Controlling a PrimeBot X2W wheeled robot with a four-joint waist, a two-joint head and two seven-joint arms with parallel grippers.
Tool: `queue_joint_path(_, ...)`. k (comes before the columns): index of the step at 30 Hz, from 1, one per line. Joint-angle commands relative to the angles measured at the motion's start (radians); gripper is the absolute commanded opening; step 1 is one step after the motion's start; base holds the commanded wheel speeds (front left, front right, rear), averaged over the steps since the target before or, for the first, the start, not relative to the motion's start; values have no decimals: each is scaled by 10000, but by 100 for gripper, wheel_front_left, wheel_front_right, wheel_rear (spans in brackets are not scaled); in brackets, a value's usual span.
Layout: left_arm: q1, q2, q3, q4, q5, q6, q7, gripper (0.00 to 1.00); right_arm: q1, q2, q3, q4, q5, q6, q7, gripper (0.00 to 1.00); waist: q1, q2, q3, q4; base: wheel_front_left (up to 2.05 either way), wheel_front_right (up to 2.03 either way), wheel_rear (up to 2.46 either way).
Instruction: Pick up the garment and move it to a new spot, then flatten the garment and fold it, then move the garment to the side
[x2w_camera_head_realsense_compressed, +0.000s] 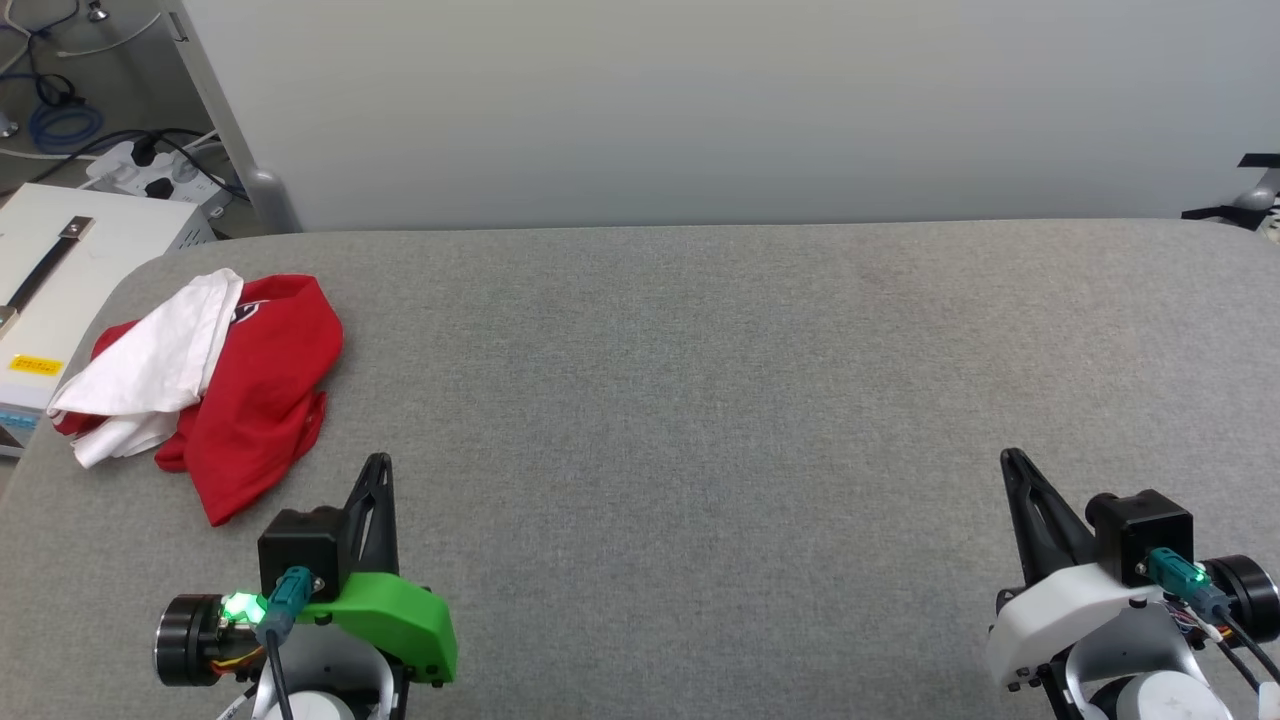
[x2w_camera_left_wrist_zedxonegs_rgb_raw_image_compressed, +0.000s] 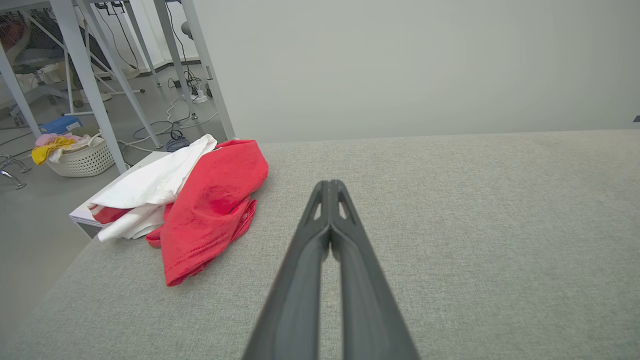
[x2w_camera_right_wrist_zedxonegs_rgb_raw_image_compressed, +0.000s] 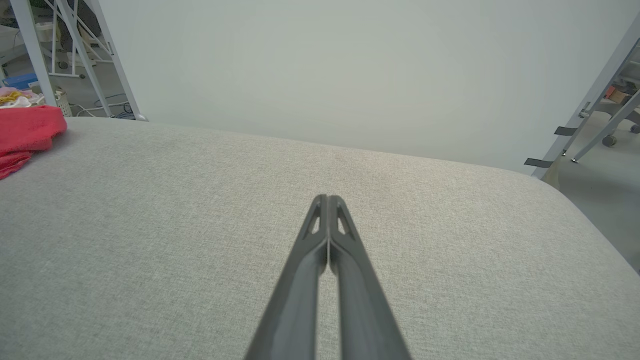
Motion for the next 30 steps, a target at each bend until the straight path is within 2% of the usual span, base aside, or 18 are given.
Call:
queue_joint_path(1,-39,-45,5,-24,97,43,-9,0,-1,15,-18,-43,-97,-7,28,0,0,0,0,0,0,0,0)
queue_joint_path(30,-39,-45,5,-24,97,43,-9,0,-1,15,-18,-43,-97,-7,28,0,0,0,0,0,0,0,0)
